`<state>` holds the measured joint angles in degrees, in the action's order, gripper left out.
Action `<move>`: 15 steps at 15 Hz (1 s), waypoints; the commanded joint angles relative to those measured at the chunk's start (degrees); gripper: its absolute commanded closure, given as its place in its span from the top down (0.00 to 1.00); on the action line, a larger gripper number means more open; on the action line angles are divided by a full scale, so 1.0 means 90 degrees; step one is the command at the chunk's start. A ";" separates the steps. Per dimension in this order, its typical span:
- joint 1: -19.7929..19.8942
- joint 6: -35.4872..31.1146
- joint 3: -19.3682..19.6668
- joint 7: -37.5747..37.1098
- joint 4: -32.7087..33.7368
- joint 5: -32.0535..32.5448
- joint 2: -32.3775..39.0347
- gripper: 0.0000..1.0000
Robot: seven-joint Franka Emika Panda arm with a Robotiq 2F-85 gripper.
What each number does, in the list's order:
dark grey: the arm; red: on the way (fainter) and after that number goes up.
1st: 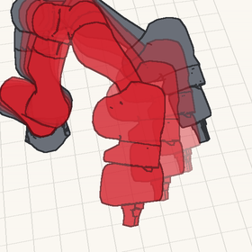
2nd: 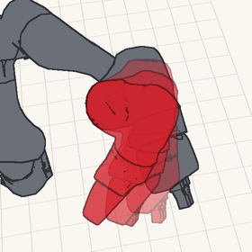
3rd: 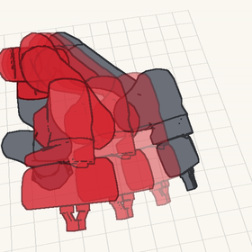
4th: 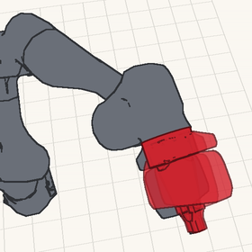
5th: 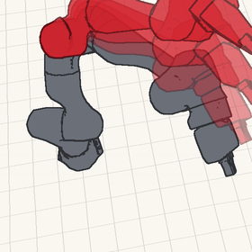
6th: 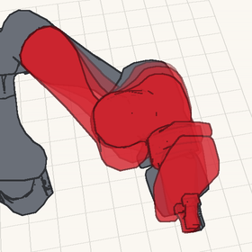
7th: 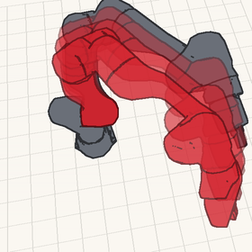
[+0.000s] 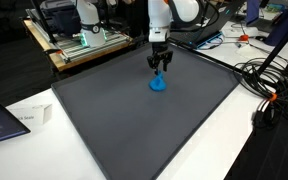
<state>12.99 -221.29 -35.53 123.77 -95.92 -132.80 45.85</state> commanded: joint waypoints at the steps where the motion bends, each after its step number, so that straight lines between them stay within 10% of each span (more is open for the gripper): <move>1: -0.0049 -0.0306 -0.0028 0.0024 -0.0100 -0.0370 -0.0316 0.90; 15: -0.2031 -0.1431 0.1173 -0.2837 0.0233 -0.0432 -0.0943 1.00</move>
<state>-1.33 -231.22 -27.45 103.27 -95.43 -136.93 37.14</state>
